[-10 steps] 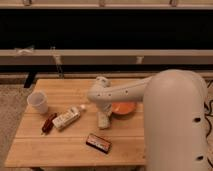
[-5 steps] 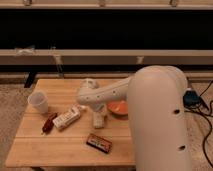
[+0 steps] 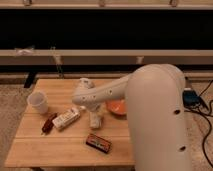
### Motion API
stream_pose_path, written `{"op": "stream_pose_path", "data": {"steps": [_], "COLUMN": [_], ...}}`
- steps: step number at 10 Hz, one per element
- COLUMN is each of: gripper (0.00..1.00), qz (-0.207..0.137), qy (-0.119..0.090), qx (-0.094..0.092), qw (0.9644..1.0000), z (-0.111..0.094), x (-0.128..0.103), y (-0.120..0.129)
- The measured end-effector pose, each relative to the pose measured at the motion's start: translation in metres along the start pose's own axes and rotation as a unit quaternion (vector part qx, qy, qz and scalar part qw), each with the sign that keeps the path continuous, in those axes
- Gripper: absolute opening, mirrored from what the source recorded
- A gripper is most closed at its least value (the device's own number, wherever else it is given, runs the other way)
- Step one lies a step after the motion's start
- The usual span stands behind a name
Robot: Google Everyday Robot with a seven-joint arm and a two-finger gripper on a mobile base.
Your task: Wipe the white sponge on the table
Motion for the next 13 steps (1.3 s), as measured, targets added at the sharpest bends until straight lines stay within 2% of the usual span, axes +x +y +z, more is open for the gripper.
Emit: {"op": "stream_pose_path", "data": {"steps": [3, 6, 9, 13], "gripper": [0.0, 0.0, 0.0, 0.0], "qz": [-0.028, -0.029, 0.004, 0.057], "qy": [-0.002, -0.002, 0.001, 0.013], "qx": [-0.004, -0.019, -0.038, -0.05], "qw": [0.9996, 0.9994, 0.9993, 0.997], "z": [0.001, 0.009, 0.017, 0.023], "x": [-0.017, -0.019, -0.002, 0.027], "y": [0.002, 0.019, 0.048, 0.068]}}
